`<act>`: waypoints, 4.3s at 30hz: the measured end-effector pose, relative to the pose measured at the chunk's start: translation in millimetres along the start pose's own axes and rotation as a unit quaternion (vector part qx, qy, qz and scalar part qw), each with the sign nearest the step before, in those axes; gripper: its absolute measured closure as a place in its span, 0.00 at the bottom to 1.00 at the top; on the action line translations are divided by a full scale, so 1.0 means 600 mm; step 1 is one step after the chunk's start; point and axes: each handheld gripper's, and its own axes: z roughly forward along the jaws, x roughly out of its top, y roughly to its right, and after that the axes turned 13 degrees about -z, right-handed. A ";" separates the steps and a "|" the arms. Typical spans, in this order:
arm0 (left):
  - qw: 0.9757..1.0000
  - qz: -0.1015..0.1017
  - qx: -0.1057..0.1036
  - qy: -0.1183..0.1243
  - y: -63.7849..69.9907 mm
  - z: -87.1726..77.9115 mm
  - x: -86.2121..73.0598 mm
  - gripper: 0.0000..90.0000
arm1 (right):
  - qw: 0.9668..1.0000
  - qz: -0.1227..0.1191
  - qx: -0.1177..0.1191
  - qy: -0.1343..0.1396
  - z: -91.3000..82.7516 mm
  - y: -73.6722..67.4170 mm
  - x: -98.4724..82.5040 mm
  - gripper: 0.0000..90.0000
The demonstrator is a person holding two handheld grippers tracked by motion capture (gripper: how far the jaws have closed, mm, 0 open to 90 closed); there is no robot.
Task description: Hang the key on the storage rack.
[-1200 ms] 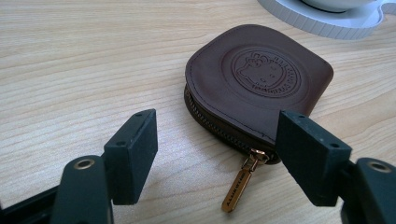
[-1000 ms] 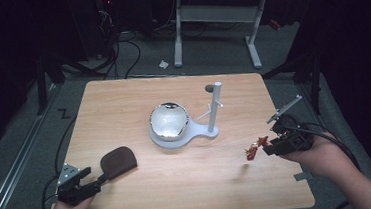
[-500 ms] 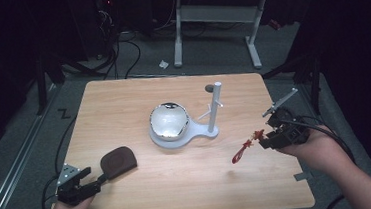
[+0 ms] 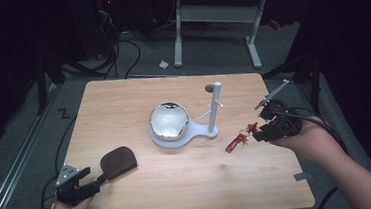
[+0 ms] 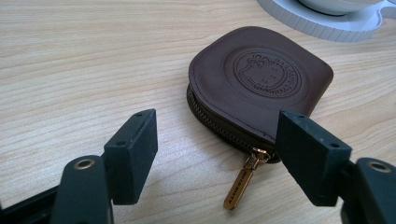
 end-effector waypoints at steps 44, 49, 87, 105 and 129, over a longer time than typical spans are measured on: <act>1.000 -0.006 -0.009 0.001 -0.003 0.001 0.001 0.34 | 0.999 -0.010 -0.013 0.029 -0.020 0.039 0.135 0.75; 1.000 -0.006 -0.010 0.001 -0.003 0.001 0.001 0.34 | 0.999 -0.015 -0.016 0.029 -0.018 0.041 0.148 0.75; 1.000 -0.002 -0.012 -0.003 -0.002 0.003 0.000 0.34 | 0.998 0.038 0.029 0.031 0.121 0.067 0.086 0.75; 1.000 -0.001 -0.013 -0.006 -0.001 0.005 0.000 0.34 | 0.997 0.046 0.041 0.049 0.171 0.064 0.089 0.70; 1.000 0.001 -0.013 -0.007 0.000 0.005 0.000 0.34 | 0.997 0.056 0.027 0.051 0.144 0.067 0.067 0.70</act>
